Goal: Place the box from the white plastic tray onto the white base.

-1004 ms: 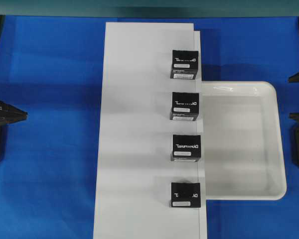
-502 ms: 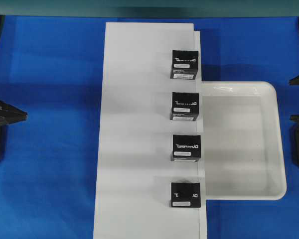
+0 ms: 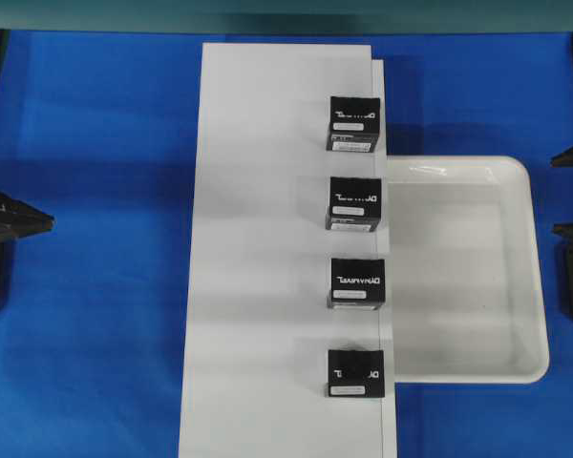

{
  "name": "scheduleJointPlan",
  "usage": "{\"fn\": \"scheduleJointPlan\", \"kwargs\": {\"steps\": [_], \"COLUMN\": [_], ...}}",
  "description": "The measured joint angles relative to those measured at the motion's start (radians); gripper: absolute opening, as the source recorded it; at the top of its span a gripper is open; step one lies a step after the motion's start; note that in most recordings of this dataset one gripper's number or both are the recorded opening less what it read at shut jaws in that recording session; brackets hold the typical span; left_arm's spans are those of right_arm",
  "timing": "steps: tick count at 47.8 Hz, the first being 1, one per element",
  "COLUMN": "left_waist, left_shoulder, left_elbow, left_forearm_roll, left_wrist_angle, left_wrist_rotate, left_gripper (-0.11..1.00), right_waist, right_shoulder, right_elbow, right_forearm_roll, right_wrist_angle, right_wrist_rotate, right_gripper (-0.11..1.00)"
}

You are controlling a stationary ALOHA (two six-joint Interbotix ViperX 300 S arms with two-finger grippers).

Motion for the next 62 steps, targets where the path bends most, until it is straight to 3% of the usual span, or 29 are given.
{"fn": "scheduleJointPlan", "kwargs": {"steps": [16,30,40,62], "left_waist": [0.012,0.071,0.071,0.055], "left_shoulder": [0.009,0.031,0.061,0.094], "left_elbow": [0.0,-0.005,-0.031,-0.032], "left_forearm_roll": [0.0,0.0,0.002,0.002], "left_wrist_angle": [-0.051,-0.158,-0.169,-0.132], "left_wrist_rotate": [0.009,-0.002,-0.009,-0.009], "left_gripper": [-0.07,-0.07,-0.07,-0.07], "right_waist": [0.0,0.002,0.0,0.0], "right_shoulder": [-0.011,-0.017,-0.018,-0.028], "right_elbow": [0.031,0.066,0.071,0.077], "right_forearm_roll": [0.003,0.003,0.003,0.005], "right_wrist_angle": [-0.023,-0.069,-0.071,-0.071], "right_wrist_rotate": [0.012,0.018,0.051,0.046], "right_gripper": [0.99,0.99,0.99,0.99]}}
